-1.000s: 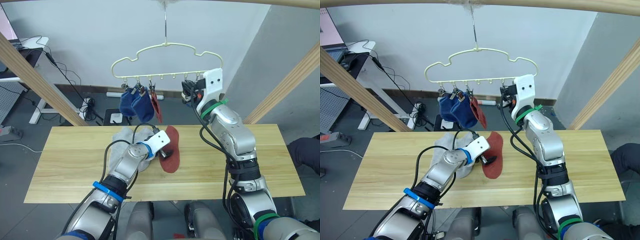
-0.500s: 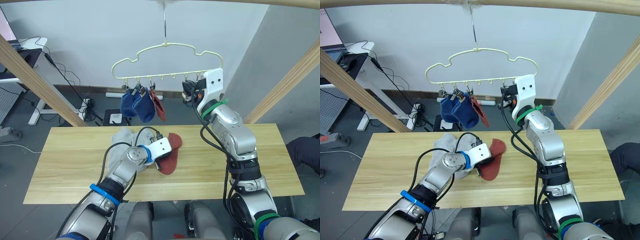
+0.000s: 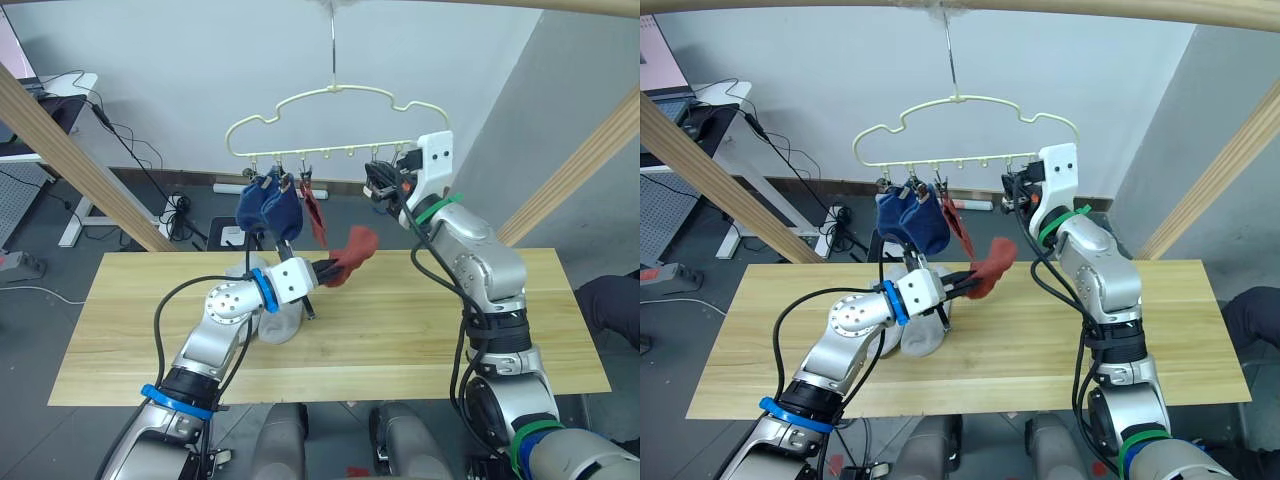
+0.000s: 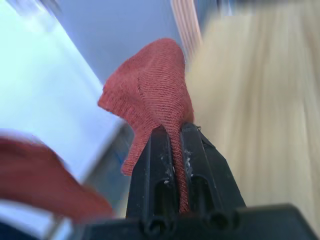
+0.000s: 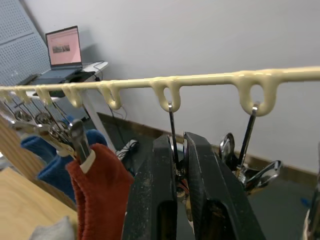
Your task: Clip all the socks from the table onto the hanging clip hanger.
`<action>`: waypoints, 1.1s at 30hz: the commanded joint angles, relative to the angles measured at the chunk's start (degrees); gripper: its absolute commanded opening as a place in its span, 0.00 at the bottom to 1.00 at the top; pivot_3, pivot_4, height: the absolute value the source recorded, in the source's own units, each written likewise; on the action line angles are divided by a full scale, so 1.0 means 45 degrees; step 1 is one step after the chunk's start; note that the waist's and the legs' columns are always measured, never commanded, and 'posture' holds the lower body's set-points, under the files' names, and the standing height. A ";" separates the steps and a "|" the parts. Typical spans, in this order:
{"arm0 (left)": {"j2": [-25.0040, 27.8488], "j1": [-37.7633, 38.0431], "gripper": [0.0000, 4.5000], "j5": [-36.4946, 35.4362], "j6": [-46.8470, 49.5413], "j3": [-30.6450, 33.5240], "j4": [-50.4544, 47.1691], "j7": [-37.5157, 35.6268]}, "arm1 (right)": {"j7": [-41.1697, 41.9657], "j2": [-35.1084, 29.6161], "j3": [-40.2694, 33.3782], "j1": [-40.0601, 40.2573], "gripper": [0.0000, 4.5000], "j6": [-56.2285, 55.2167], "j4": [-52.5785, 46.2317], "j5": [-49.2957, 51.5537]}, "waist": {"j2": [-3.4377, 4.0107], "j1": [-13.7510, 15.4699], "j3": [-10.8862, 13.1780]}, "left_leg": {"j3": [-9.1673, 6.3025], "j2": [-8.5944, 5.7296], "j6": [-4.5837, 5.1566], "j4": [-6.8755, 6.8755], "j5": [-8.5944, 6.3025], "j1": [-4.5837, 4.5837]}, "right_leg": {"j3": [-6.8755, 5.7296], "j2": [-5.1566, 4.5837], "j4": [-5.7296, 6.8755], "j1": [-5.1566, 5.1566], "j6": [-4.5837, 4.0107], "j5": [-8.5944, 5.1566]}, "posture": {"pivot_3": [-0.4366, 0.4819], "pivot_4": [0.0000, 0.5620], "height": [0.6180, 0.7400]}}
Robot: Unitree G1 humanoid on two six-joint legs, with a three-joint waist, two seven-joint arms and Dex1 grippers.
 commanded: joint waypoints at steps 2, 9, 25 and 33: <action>0.0119 0.0543 0.01 -0.0484 -0.1114 0.0505 -0.1113 -0.0111 | -0.1163 0.0451 -0.1866 -0.0557 0.00 0.2739 -0.0610 0.2023 | 0.0000 -0.0003 0.0000 | 0.0000 0.0003 0.0000 -0.0004 0.0000 0.0000 | 0.0001 0.0000 -0.0002 0.0000 0.0000 0.0000 | 0.54 0.49 1.00; 0.0139 0.0910 0.01 -0.0210 -0.1467 0.0799 -0.1284 0.0384 | -0.3570 0.1395 -0.4805 -0.1713 0.00 0.6290 -0.0551 0.4864 | 0.0004 0.0029 0.0002 | -0.0009 -0.0005 0.0008 -0.0003 -0.0001 0.0000 | -0.0006 -0.0004 0.0006 0.0002 -0.0004 0.0002 | 0.54 0.50 1.00; -0.0354 0.0072 0.01 0.0180 -0.1582 0.0620 -0.0212 0.0852 | -0.5604 0.1717 -0.5418 -0.1921 0.00 0.7302 -0.0707 0.6871 | 0.0006 0.0013 0.0004 | -0.0002 -0.0008 0.0012 -0.0020 -0.0001 -0.0006 | -0.0001 0.0005 -0.0007 -0.0006 -0.0004 0.0002 | 0.54 0.51 1.00; -0.0362 0.0119 0.01 0.0058 -0.1508 0.0594 -0.0141 0.0648 | -0.6178 0.1670 -0.5371 -0.1849 0.00 0.7202 -0.0721 0.7438 | 0.0008 0.0006 0.0005 | -0.0001 -0.0007 0.0012 -0.0032 -0.0001 -0.0009 | -0.0001 0.0005 -0.0018 -0.0010 -0.0004 0.0002 | 0.53 0.51 1.00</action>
